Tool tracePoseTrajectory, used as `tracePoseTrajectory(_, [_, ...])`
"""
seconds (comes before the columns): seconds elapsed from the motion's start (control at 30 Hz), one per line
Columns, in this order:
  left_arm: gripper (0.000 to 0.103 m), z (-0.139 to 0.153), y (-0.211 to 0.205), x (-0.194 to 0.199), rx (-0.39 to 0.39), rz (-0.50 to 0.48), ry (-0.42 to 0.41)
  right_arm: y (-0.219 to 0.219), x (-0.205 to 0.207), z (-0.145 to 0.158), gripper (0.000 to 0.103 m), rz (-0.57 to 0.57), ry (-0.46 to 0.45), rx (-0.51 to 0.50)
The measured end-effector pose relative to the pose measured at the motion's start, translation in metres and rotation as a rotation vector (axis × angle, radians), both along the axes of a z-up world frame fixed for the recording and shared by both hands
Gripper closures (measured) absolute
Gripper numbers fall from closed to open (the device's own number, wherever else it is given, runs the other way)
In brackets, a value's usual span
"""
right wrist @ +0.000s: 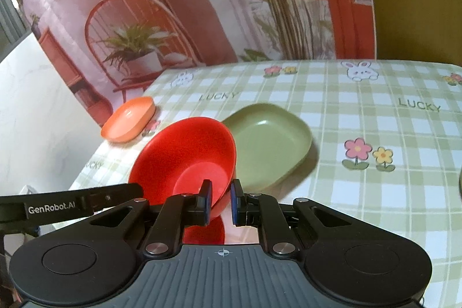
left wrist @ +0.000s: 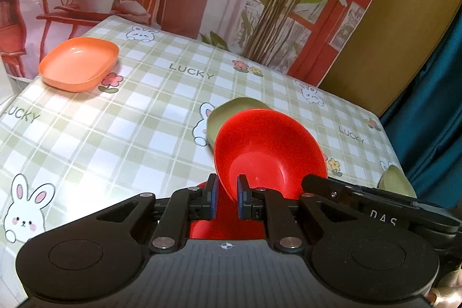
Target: Organize plates and bowls
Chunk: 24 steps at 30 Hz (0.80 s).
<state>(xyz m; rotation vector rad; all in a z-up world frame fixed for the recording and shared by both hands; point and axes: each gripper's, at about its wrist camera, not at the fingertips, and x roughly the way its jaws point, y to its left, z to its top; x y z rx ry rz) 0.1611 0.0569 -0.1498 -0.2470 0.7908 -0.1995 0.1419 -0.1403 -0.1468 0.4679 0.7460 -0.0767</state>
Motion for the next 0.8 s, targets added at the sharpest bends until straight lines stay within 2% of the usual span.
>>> tracePoseTrajectory(0.33, [0.088, -0.009, 0.007, -0.015, 0.029, 0.029, 0.036, 0.020, -0.002, -0.011, 0.091, 0.049, 0.041, 0.002])
tracePoseTrajectory(0.8, [0.088, -0.015, 0.012, -0.023, 0.013, 0.049, 0.068, 0.029, -0.005, -0.013, 0.091, 0.083, 0.077, -0.018])
